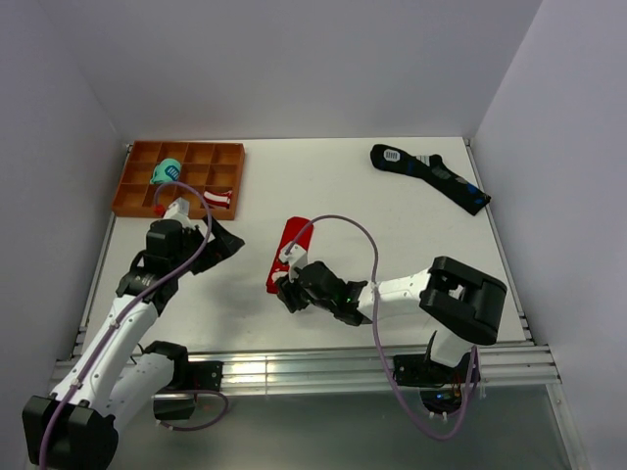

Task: Roll the socks
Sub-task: Roll the sock at the center of the board.

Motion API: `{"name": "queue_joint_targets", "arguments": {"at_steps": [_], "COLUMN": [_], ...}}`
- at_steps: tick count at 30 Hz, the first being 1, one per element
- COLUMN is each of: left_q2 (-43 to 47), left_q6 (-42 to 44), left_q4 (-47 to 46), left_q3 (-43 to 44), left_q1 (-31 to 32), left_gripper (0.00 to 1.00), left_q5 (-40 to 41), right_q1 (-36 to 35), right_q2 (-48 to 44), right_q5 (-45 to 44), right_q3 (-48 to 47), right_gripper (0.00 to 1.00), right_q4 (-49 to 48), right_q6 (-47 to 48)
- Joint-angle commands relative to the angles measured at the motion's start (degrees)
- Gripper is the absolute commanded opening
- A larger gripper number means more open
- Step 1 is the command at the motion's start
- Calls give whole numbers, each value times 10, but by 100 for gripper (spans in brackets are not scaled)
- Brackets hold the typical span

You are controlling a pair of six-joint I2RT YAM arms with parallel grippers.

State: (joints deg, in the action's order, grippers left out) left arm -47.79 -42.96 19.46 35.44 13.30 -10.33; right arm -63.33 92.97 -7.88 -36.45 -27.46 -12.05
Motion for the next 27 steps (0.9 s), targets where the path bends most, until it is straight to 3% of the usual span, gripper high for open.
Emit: {"name": "queue_joint_targets", "arguments": {"at_steps": [1,27], "left_q2": [-5,-35], "left_q6": [-7,-13], "left_q4": [-29,-42], "left_q3": [2,4], "left_q1": [-1,1], "left_gripper": [96,95], "left_q5": [-12,-5], "right_q1": [-6,-20], "right_q2": [1,42], "right_q5": [-15,-36], "right_q3": [-9,32], "right_gripper": [56,50], "right_q4": [-46,-98], "right_q6": [12,-13]}}
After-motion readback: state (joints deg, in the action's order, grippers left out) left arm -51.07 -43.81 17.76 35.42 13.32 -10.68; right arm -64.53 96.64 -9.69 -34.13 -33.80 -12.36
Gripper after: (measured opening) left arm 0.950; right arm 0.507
